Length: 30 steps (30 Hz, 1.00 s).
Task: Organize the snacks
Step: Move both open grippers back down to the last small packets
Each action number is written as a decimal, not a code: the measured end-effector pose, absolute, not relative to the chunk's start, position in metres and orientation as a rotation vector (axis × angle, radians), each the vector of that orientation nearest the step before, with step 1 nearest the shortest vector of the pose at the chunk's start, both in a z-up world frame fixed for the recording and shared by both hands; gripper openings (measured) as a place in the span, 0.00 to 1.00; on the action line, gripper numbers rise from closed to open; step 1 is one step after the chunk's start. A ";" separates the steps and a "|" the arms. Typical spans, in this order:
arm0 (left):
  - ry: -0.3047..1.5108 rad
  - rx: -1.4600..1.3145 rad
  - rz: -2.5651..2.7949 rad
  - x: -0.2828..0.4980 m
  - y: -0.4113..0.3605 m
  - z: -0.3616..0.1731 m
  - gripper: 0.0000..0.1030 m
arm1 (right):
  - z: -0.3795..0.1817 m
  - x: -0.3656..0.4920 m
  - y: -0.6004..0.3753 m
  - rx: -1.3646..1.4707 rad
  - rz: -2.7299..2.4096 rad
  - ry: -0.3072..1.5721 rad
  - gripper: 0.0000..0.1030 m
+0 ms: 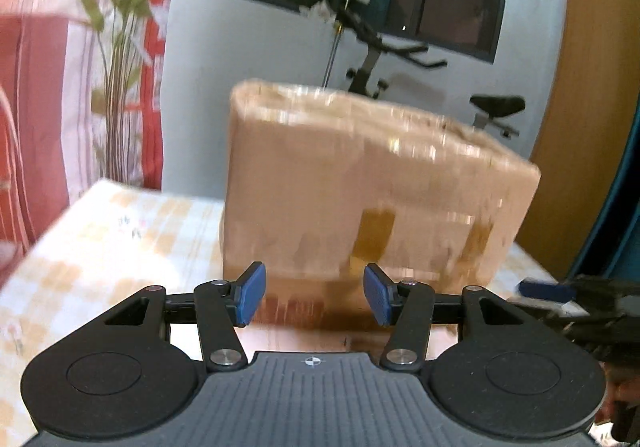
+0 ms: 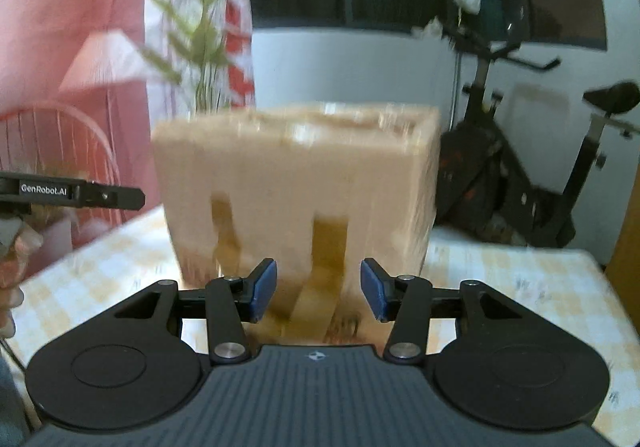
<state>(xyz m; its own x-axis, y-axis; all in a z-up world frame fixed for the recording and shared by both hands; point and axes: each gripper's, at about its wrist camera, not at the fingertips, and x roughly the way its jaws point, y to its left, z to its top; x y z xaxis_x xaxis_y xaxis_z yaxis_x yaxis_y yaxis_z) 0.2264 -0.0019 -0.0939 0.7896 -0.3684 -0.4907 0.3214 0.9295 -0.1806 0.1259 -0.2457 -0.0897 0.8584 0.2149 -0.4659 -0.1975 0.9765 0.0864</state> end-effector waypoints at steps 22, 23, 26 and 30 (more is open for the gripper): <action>0.875 -0.193 -0.447 0.229 -0.024 -0.168 0.46 | -0.178 0.159 -0.224 -0.080 0.352 0.755 0.25; 0.887 -0.203 -0.449 0.231 -0.026 -0.171 0.46 | -0.179 0.156 -0.226 -0.062 0.346 0.746 0.25; 0.907 -0.202 -0.446 0.236 -0.037 -0.177 0.46 | -0.179 0.149 -0.230 -0.027 0.301 0.720 0.25; 0.881 -0.127 -0.436 0.244 -0.056 -0.180 0.47 | -0.178 0.145 -0.242 0.026 0.236 0.678 0.25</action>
